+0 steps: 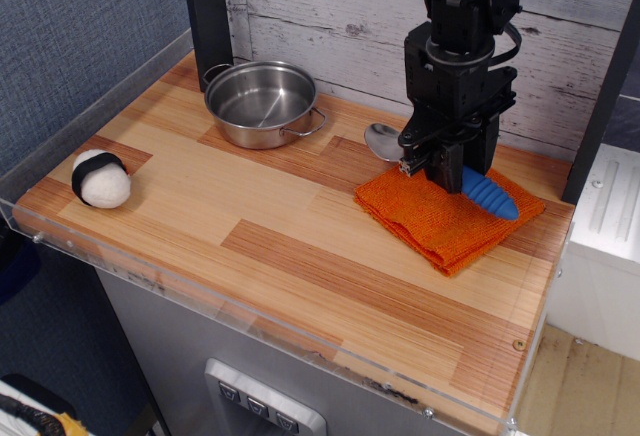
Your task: Move the spatula right side to left
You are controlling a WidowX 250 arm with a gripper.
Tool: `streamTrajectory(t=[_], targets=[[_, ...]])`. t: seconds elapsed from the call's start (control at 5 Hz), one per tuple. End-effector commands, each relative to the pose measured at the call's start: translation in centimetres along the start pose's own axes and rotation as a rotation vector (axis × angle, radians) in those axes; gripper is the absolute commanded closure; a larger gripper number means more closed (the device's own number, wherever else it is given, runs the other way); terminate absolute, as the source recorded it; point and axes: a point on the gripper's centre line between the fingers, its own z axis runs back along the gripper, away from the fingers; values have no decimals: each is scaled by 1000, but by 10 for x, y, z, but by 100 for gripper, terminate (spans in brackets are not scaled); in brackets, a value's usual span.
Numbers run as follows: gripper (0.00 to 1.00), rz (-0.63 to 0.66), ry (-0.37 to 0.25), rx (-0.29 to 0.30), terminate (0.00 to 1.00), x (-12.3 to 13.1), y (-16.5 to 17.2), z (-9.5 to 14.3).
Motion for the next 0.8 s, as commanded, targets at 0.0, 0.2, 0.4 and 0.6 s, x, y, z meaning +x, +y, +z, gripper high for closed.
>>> streamTrajectory(t=[0.0, 0.2, 0.4, 0.6], targets=[[100, -1, -7, -148, 0, -4, -21, 54], [100, 7, 3, -168, 0, -4, -16, 69], [100, 0, -12, -193, 0, 2, -1, 92], [100, -21, -25, -199, 0, 10, 18, 107]])
